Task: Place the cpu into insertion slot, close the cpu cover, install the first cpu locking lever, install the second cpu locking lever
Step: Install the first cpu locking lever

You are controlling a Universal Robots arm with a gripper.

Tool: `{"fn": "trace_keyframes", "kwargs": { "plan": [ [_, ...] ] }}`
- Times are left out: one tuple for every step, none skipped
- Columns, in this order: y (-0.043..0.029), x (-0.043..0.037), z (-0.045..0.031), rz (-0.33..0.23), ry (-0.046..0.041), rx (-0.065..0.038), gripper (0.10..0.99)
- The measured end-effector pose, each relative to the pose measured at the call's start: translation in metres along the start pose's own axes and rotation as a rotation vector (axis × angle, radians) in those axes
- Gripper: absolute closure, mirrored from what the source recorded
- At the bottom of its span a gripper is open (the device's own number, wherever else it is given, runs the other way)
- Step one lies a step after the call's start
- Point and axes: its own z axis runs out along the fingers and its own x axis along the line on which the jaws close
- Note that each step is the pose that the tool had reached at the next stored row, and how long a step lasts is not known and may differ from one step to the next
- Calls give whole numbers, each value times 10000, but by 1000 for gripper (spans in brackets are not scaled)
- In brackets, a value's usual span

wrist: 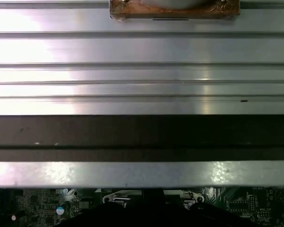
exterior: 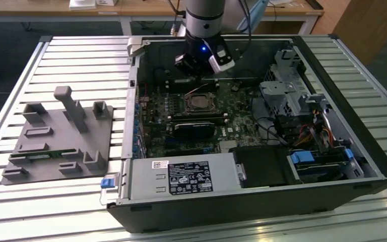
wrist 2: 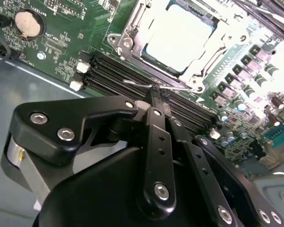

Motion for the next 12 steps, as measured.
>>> {"fn": "trace_keyframes", "kwargs": {
  "plan": [
    [-1, -6, 9, 0, 0, 0, 980],
    [-2, -12, 18, 0, -1, -1, 980],
    [-2, -19, 26, 0, 0, -1, 980],
    [-3, -27, 32, 1, 0, 0, 980],
    [-3, -37, 38, 0, 0, 0, 980],
    [-3, -48, 42, 0, 0, 0, 980],
    [-3, -59, 46, 0, 1, 1, 980],
    [-4, -71, 50, 0, 0, 0, 980],
    [-4, -83, 55, 0, 0, -1, 980],
    [-4, -92, 60, 0, 0, 0, 980],
    [-5, -101, 66, 1, 1, 0, 980],
    [-5, -108, 72, 0, 2, 1, 980]
  ]
}}
